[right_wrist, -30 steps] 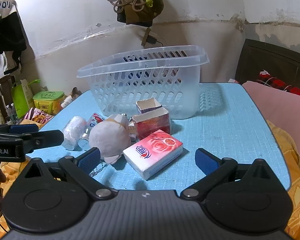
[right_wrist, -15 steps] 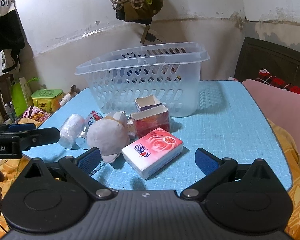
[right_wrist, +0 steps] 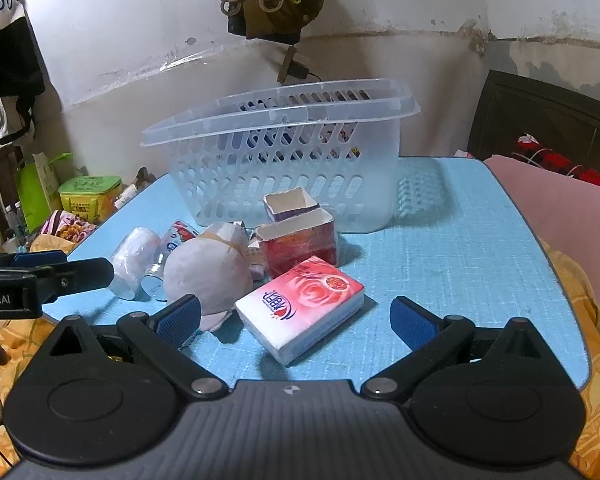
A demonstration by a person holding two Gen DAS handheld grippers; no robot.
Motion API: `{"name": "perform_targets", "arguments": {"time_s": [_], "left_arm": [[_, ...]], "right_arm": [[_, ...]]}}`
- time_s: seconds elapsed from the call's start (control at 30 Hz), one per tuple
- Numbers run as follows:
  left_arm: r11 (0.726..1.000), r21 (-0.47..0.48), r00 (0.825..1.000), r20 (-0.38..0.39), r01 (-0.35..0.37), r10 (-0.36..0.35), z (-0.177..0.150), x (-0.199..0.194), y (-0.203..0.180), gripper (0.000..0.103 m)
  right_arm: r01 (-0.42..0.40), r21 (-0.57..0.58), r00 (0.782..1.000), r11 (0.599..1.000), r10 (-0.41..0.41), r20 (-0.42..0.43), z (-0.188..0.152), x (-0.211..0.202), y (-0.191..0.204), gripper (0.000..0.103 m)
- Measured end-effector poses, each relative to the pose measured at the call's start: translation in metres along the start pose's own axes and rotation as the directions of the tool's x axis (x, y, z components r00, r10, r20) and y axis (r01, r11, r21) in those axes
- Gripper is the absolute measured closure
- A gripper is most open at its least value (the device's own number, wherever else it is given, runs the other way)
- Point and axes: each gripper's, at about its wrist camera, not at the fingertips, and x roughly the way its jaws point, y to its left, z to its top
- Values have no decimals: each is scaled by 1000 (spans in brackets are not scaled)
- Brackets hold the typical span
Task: Organize objects
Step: 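Move the left tool onto the basket wall while the right tool approaches the pink tissue pack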
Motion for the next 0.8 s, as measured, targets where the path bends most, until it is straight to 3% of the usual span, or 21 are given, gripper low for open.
{"name": "perform_targets", "arguments": {"time_s": [0.4,0.5,0.63,0.73,0.8], "left_arm": [[1000,-13,1000,16,-2,2,16,16,13,4],[1000,14,997,75,-4,3,39,14,15,5],[992,101,983,177,-73,54,86,24,13,5],[986,128,979,189,-103,78,123,54,19,5],[984,146,988,133,-103,84,143,84,24,12]], "right_arm": [[4,0,1000,1000,-4,-7,3,12,-3,0],[1,12,1000,1000,-1,1,5,13,-9,0],[9,25,1000,1000,-9,12,6,12,-17,0],[11,25,1000,1000,-12,25,5,10,-21,0],[12,28,999,1000,-12,29,5,7,-24,0]]}}
